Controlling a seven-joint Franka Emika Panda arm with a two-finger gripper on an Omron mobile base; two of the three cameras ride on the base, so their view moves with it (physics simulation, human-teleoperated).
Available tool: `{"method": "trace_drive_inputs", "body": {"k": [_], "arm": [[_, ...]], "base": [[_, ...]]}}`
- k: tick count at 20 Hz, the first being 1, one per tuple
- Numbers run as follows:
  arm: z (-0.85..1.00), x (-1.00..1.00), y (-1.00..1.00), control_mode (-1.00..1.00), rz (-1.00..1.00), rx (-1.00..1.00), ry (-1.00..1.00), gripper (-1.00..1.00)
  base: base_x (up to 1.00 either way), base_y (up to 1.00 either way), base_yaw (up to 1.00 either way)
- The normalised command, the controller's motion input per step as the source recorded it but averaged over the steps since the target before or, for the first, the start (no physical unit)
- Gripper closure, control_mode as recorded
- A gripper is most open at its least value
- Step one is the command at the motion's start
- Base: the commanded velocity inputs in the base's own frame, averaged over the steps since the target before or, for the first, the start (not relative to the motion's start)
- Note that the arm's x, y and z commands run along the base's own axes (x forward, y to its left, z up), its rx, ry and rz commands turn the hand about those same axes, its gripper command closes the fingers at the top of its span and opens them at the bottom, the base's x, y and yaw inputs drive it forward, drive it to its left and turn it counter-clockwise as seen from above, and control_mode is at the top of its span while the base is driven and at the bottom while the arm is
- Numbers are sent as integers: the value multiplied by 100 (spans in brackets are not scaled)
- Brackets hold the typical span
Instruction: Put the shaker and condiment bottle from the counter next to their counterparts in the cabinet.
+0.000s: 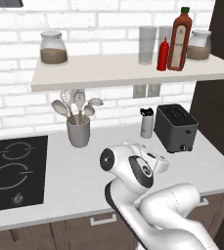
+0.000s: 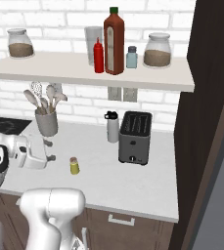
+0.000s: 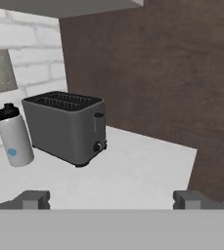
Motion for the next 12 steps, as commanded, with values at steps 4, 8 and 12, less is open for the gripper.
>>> {"method": "trace_drive_inputs", "body": {"k": [4,8,12], "arm": [[-36,11,0,-100,0,0,0,-100],[-37,11,0,-100,0,0,0,-100],[-37,11,0,-100,0,0,0,-100]], "base": [[0,0,0],[0,0,0],[0,0,0]]}}
